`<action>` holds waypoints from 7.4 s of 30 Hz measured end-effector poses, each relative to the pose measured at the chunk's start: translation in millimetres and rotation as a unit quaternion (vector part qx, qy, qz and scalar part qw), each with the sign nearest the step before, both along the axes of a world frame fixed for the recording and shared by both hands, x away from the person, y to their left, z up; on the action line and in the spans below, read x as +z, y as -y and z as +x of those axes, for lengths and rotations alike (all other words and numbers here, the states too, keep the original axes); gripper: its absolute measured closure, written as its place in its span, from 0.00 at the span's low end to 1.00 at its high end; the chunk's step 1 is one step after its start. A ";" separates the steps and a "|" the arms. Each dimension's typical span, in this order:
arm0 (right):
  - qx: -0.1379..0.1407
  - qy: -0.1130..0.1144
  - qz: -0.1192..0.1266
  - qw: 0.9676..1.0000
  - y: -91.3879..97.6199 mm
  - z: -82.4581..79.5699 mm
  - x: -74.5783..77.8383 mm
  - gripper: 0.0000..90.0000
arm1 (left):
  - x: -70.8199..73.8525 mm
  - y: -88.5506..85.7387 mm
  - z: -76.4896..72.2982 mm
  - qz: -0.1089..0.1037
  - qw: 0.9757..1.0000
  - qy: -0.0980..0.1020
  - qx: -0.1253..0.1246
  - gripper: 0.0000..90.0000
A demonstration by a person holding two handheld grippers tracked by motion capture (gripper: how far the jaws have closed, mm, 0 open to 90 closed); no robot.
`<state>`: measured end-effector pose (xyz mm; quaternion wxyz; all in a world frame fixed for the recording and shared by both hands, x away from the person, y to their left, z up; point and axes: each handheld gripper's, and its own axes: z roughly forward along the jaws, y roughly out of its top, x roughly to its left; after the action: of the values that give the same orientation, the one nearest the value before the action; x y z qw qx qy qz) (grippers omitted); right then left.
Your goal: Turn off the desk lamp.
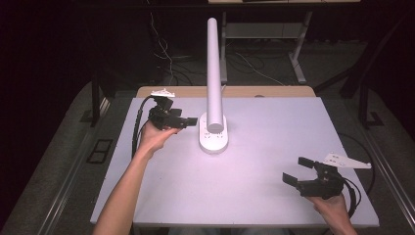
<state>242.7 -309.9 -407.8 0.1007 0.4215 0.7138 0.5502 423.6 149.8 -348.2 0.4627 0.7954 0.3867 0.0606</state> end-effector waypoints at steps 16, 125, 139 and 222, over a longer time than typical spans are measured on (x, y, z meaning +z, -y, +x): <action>-0.001 0.002 -0.002 1.000 1.8 0.0 -0.3 0.01 | -17.1 2.0 22.8 -0.037 0.998 -0.020 0.037 0.29; -0.010 0.011 -0.006 1.000 8.2 -3.7 0.6 0.01 | -87.0 45.9 65.1 -0.025 0.993 -0.071 0.092 1.00; -0.017 0.014 0.000 1.000 12.7 -3.9 2.8 0.01 | -83.2 58.9 69.9 -0.018 0.990 -0.098 0.103 1.00; -0.013 0.008 -0.012 1.000 6.8 -1.6 -0.1 0.01 | -38.6 -57.1 -114.5 -0.084 0.992 0.050 0.082 0.00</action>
<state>241.1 -316.7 -407.9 0.1190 0.4251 0.7141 0.5433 309.1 206.9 -386.9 0.5404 0.7153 0.4303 0.1053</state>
